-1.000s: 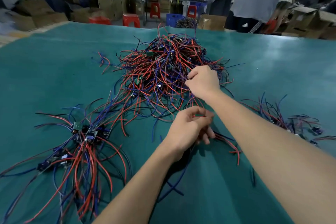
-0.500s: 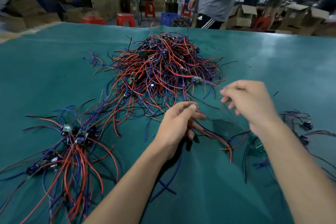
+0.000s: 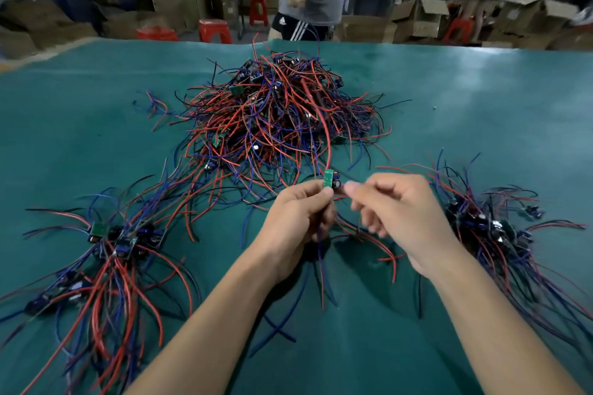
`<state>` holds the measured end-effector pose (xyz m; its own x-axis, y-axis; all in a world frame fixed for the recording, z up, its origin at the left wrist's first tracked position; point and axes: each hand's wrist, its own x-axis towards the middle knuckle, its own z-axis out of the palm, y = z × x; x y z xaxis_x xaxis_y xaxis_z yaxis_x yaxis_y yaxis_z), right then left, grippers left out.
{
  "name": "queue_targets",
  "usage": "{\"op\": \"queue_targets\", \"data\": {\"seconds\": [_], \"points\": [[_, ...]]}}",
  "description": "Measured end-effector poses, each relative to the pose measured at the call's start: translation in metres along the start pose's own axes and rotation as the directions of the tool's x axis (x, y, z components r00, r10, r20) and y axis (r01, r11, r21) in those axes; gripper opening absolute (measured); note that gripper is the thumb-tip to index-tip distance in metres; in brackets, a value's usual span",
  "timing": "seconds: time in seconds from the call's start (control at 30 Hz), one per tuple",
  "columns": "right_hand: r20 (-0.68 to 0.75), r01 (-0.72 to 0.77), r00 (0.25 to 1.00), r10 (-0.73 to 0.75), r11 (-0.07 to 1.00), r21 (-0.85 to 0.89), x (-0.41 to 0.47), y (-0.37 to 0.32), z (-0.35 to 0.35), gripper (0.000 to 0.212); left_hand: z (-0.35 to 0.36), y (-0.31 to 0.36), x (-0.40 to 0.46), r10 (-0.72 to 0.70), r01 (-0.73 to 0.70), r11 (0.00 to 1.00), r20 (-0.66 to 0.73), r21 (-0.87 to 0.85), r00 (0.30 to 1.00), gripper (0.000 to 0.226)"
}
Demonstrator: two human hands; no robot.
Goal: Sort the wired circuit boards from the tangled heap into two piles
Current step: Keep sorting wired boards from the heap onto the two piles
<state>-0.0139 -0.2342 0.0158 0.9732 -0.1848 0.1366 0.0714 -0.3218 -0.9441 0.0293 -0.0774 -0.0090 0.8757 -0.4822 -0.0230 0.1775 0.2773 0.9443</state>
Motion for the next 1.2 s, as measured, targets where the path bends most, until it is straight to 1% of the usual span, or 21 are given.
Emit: {"op": "queue_targets", "data": {"seconds": [0.03,0.07,0.1,0.17,0.23,0.27,0.33,0.4,0.5,0.63,0.73,0.8,0.83,0.9,0.97,1.0,1.03,1.07,1.13,1.17,1.2], "points": [[-0.081,-0.007,0.997,0.009,0.999,0.034,0.003,0.003,-0.001,0.026,0.0,0.0,0.0,-0.019,0.02,1.0,0.049,-0.015,0.999,0.027],[-0.096,-0.034,0.994,0.044,0.994,0.103,0.004,0.004,-0.001,0.023,0.001,0.001,-0.001,-0.035,0.039,0.998,0.104,-0.039,0.994,0.02],[-0.051,-0.065,0.996,0.076,0.977,0.202,0.004,0.004,0.0,0.019,0.002,0.002,-0.002,-0.041,0.05,0.997,0.154,-0.055,0.987,0.02],[0.121,-0.136,0.988,0.095,0.907,0.398,0.003,0.003,0.002,0.016,0.002,0.002,-0.004,-0.051,0.073,0.994,0.236,-0.084,0.97,0.023],[0.255,-0.192,0.965,0.069,0.844,0.5,0.002,0.001,0.001,0.019,0.0,0.003,-0.006,-0.055,0.096,0.989,0.314,-0.116,0.948,0.021],[0.279,-0.195,0.959,0.048,0.826,0.529,0.003,0.0,-0.001,0.019,-0.001,0.003,-0.007,-0.068,0.117,0.986,0.347,-0.12,0.935,0.026],[0.254,-0.184,0.966,0.043,0.804,0.565,0.004,0.001,-0.003,0.017,-0.001,0.003,-0.007,-0.094,0.136,0.987,0.371,-0.089,0.924,0.043],[0.162,-0.176,0.982,0.099,0.801,0.572,0.005,0.002,-0.003,0.018,0.001,0.001,-0.005,-0.1,0.128,0.99,0.345,-0.058,0.933,0.057],[-0.032,-0.124,0.985,0.169,0.823,0.555,0.008,0.005,-0.004,0.013,0.004,-0.003,-0.006,-0.046,0.052,0.999,0.279,-0.014,0.959,0.044],[-0.315,-0.005,0.941,0.126,0.934,0.358,0.014,0.012,-0.013,0.015,0.004,-0.002,-0.008,-0.023,0.005,0.998,0.265,0.07,0.964,0.036],[-0.51,0.076,0.859,0.049,0.972,0.221,0.019,0.019,-0.028,0.022,0.005,-0.001,-0.009,-0.017,-0.017,0.992,0.274,0.121,0.962,0.037],[-0.609,0.111,0.793,-0.031,0.989,0.094,0.021,0.023,-0.038,0.021,0.005,0.0,-0.01,-0.017,-0.027,0.988,0.285,0.15,0.958,0.037],[-0.654,0.122,0.756,-0.042,0.989,0.077,0.021,0.025,-0.044,0.025,0.006,0.0,-0.01,-0.018,-0.03,0.987,0.291,0.157,0.956,0.037],[-0.747,0.137,0.665,-0.004,0.984,0.117,0.023,0.027,-0.053,0.031,0.005,0.0,-0.01,-0.019,-0.028,0.988,0.296,0.153,0.955,0.038],[-0.817,0.149,0.57,0.083,0.968,0.202,0.023,0.027,-0.057,0.027,0.004,0.001,-0.01,-0.012,-0.018,0.994,0.272,0.107,0.962,0.036],[-0.826,0.156,0.549,0.13,0.954,0.254,0.023,0.026,-0.056,0.024,0.004,0.001,-0.009,-0.003,-0.014,0.998,0.246,0.068,0.969,0.035],[-0.81,0.152,0.56,0.177,0.938,0.31,0.023,0.023,-0.052,0.023,0.004,0.001,-0.008,0.009,-0.016,0.999,0.212,0.031,0.977,0.034],[-0.764,0.132,0.608,0.217,0.921,0.366,0.023,0.021,-0.045,0.023,0.004,0.001,-0.007,0.02,-0.021,1.0,0.176,0.005,0.984,0.032],[-0.571,0.019,0.786,0.237,0.914,0.406,0.019,0.017,-0.026,0.026,0.005,0.002,-0.007,0.033,-0.032,0.999,0.134,-0.012,0.99,0.032],[-0.426,-0.046,0.88,0.212,0.929,0.367,0.016,0.015,-0.015,0.029,0.005,0.001,-0.007,0.033,-0.032,0.999,0.135,-0.01,0.99,0.032],[-0.263,-0.084,0.949,0.175,0.942,0.325,0.013,0.013,-0.004,0.033,0.005,0.001,-0.007,0.028,-0.028,1.0,0.149,-0.006,0.988,0.032]]}}
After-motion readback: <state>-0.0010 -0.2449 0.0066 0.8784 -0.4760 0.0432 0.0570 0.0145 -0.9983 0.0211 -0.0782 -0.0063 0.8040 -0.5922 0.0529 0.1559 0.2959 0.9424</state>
